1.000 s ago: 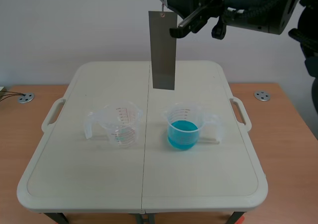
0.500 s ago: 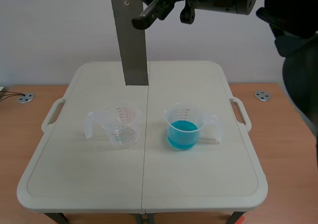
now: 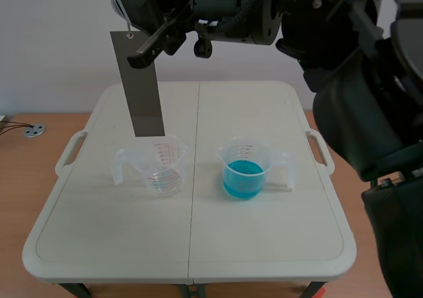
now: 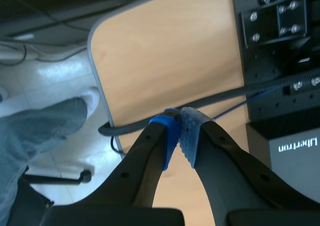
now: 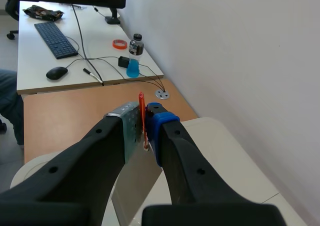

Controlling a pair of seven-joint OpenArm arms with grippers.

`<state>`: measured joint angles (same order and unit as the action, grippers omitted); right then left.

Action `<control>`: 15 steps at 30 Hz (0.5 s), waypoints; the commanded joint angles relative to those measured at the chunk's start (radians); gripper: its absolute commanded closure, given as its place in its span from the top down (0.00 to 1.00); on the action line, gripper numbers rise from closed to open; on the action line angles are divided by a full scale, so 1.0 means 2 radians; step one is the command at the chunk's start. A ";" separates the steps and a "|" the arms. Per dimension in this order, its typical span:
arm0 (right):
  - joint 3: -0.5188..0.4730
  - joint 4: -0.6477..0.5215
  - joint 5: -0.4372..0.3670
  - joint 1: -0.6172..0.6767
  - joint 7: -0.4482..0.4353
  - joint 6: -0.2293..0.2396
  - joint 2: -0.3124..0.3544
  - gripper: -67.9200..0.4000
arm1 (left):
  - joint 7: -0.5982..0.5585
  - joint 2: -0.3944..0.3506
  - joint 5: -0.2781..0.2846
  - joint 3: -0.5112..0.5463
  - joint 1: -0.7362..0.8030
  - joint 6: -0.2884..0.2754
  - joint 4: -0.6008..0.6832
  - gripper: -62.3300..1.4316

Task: Hold the metal plate by the orange handle, dip it into the blue solution, take it out and point at it, then put the plate back in the beaker on the left.
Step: 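Put the plate into the left beaker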

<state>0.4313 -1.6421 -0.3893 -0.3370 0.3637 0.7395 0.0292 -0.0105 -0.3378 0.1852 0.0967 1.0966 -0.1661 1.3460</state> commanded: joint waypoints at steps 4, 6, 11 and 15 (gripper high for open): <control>0.001 0.023 0.001 -0.029 -0.025 -0.005 -0.012 0.03 | 0.006 -0.002 0.003 0.001 0.001 -0.003 0.007 0.05; 0.001 0.033 0.002 -0.032 -0.028 -0.005 -0.014 0.03 | 0.006 -0.002 0.003 0.001 -0.001 -0.003 0.007 0.05; 0.001 0.058 0.010 -0.039 -0.034 -0.005 -0.019 0.03 | 0.006 -0.002 0.003 0.001 -0.002 -0.003 0.007 0.05; 0.001 0.073 0.023 -0.039 -0.048 -0.005 -0.019 0.03 | 0.006 -0.002 0.003 0.001 -0.001 -0.003 0.007 0.05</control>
<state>0.4381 -1.4891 -0.3382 -0.3874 0.2893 0.7330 -0.0006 0.0101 -0.3386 0.1852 0.0967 1.0859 -0.1665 1.3460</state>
